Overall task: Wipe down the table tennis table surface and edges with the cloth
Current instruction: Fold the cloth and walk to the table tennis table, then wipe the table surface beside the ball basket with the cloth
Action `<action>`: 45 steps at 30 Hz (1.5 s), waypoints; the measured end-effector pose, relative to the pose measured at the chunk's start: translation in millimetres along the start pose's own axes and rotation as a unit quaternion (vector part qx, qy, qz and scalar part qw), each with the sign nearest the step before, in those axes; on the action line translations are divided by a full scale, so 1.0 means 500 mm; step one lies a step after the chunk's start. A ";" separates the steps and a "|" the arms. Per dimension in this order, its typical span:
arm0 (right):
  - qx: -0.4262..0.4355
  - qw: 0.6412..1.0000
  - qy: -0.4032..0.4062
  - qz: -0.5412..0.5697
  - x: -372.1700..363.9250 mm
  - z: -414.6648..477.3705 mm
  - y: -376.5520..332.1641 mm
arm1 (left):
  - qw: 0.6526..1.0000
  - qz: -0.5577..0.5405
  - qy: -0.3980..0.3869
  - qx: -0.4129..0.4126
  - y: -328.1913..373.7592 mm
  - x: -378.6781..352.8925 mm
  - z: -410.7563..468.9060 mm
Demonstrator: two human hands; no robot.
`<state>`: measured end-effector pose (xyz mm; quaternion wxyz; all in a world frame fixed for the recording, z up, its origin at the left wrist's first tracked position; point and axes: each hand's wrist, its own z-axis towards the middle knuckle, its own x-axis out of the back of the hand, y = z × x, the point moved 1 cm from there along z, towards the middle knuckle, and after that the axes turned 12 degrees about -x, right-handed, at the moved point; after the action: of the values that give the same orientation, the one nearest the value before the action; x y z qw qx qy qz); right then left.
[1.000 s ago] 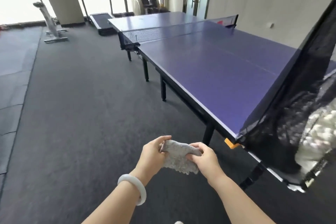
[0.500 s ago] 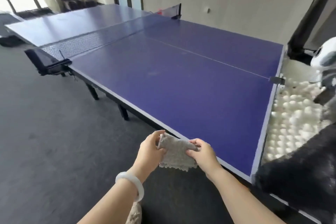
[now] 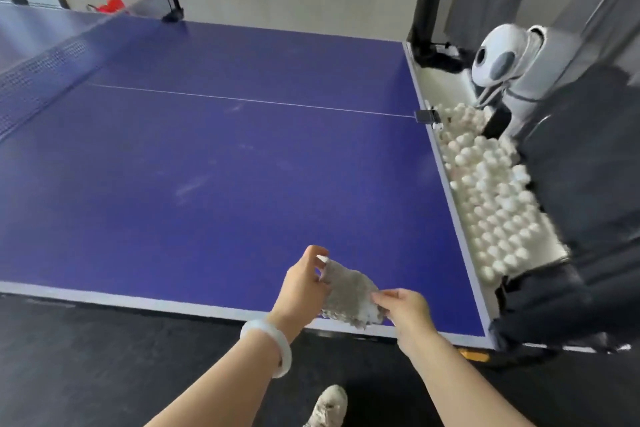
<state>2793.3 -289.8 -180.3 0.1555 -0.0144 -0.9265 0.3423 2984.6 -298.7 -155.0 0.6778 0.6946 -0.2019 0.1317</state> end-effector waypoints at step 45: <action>0.111 0.983 0.040 -0.138 0.116 0.188 -0.301 | 0.917 0.140 -0.373 -0.027 -0.039 -0.103 0.420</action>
<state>2722.3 -456.3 -135.6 0.2384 0.1173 -0.8689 0.4177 2928.8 -502.3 -205.5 0.5467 0.6394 -0.5384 -0.0487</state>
